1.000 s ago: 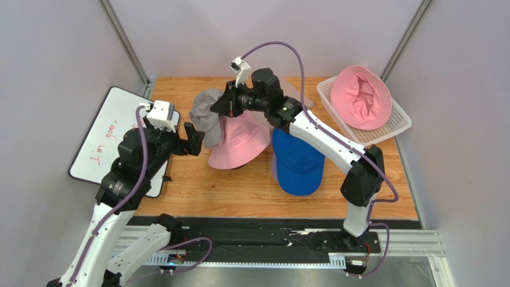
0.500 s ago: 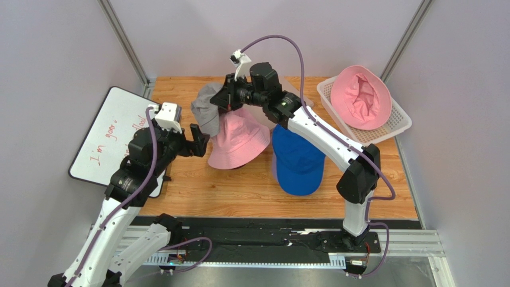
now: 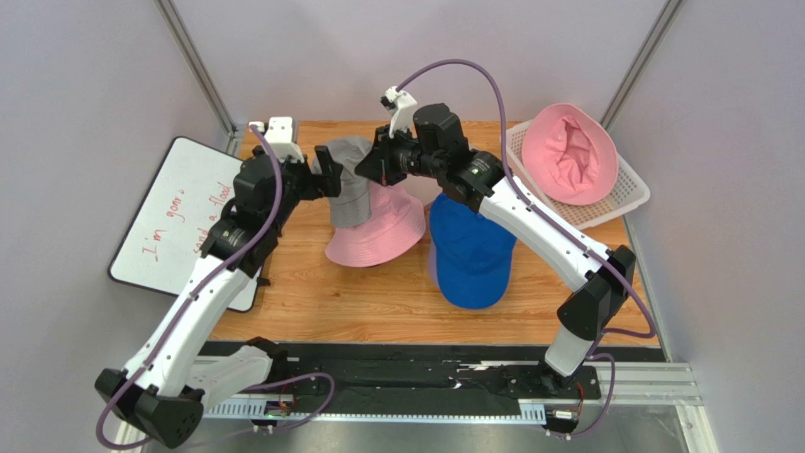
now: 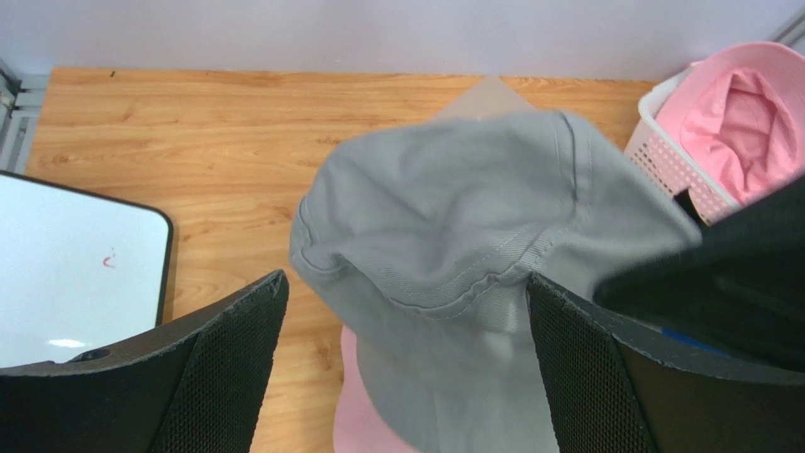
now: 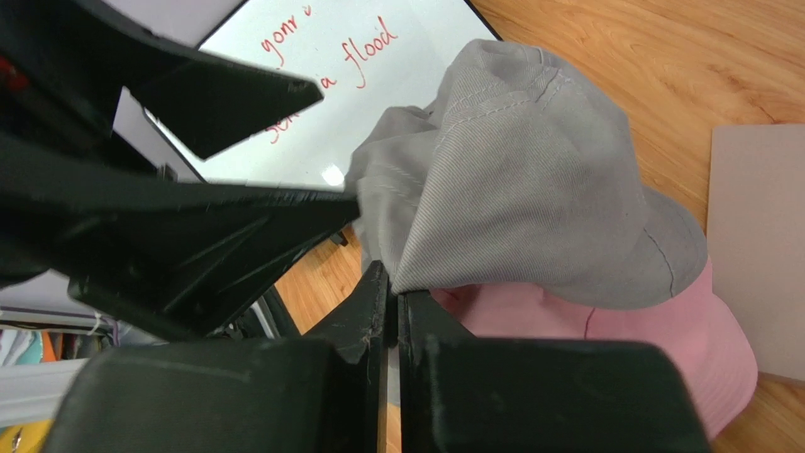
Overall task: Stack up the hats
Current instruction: Pick up the hat from the hat stand.
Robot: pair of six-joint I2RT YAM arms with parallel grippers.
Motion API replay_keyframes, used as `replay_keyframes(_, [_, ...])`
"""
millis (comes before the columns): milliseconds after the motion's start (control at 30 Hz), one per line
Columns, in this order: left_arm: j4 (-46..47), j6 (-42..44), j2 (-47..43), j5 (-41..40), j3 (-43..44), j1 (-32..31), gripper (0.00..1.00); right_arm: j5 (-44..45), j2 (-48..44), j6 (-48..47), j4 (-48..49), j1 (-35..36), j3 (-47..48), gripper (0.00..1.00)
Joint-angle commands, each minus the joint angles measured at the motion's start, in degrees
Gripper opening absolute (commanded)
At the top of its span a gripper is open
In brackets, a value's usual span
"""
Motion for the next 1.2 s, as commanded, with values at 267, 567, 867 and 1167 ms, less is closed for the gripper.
replay_keyframes(267, [11.8, -0.9, -2.4, -2.2, -3.5, 1.1, 1.0, 5.0, 0.0, -0.9, 0.7, -0.1, 2.9, 0.0])
replay_keyframes(567, [-1.9, -1.0, -9.5, -1.2, -0.7, 2.3, 1.0, 0.1, 7.2, 5.8, 8.0, 0.0, 8.7, 0.0])
replay_keyframes(867, [-5.2, 0.2, -13.8, 0.8, -1.7, 2.3, 1.0, 0.4, 13.7, 7.9, 16.5, 0.4, 13.9, 0.0])
replay_keyframes(1167, [-9.7, 3.8, -18.2, 4.3, -0.4, 2.3, 1.0, 0.2, 19.0, 7.1, 17.4, 0.4, 26.4, 0.0])
